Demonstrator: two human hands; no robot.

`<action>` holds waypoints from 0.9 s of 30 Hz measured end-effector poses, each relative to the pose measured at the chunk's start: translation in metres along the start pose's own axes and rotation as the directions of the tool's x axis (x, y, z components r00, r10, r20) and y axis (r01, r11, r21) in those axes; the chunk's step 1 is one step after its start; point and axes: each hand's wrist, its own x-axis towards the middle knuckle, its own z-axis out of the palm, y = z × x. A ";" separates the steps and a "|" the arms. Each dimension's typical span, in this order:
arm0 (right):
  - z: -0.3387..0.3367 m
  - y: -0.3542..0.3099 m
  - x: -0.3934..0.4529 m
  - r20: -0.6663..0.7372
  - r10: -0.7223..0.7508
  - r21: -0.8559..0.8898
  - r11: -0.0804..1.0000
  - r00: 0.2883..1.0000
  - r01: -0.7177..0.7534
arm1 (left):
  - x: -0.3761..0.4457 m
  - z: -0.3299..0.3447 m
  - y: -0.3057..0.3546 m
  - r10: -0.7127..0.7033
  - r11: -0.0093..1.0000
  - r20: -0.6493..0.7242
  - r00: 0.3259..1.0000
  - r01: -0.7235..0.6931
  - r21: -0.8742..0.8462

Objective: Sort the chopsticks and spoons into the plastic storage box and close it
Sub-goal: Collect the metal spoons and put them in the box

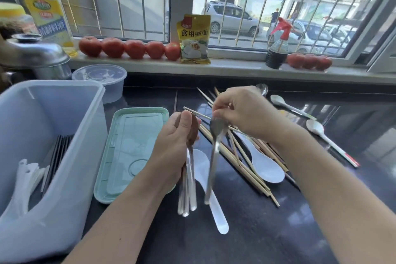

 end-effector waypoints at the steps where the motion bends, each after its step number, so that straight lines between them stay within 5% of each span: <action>1: 0.003 -0.006 0.000 -0.022 0.002 0.024 1.000 1.000 -0.001 | -0.002 0.001 -0.001 0.011 1.000 0.074 0.997 -0.012 0.018; 4: 0.011 -0.022 -0.005 -0.055 0.035 0.196 0.980 0.998 -0.024 | -0.008 0.007 -0.006 0.049 0.993 0.236 0.971 -0.072 0.091; 8: 0.025 -0.019 -0.015 -0.009 0.170 0.345 0.925 0.985 -0.157 | -0.011 0.017 -0.012 0.060 0.989 0.223 0.973 -0.087 0.117; 12: 0.029 -0.013 -0.030 0.088 0.296 0.584 0.758 0.951 -0.290 | -0.010 0.012 -0.009 -0.036 0.998 0.232 0.972 0.021 0.066; 17: 0.023 -0.003 -0.064 0.220 0.304 0.816 0.463 0.927 -0.346 | -0.015 0.011 -0.007 -0.222 0.967 0.447 0.867 0.135 0.218; 18: 0.019 0.005 -0.074 0.183 0.356 0.812 0.471 0.916 -0.345 | -0.018 0.014 -0.007 -0.244 0.962 0.442 0.863 0.159 0.222; 21: 0.003 0.052 -0.108 -0.225 0.586 0.330 0.797 0.778 -0.505 | -0.020 0.020 -0.006 -0.286 0.958 0.360 0.888 0.275 0.081; 23: -0.004 0.087 -0.133 -0.306 0.661 -0.028 0.713 0.685 -0.700 | -0.018 0.021 -0.005 -0.292 0.943 0.313 0.904 0.327 -0.065; 26: 0.003 0.120 -0.160 -0.144 0.801 -0.268 0.534 0.582 -0.802 | -0.014 0.018 -0.007 -0.303 0.911 0.325 0.896 0.372 -0.179; 27: 0.008 0.126 -0.163 -0.158 0.783 -0.309 0.540 0.602 -0.783 | -0.014 0.018 -0.007 -0.313 0.900 0.332 0.890 0.389 -0.195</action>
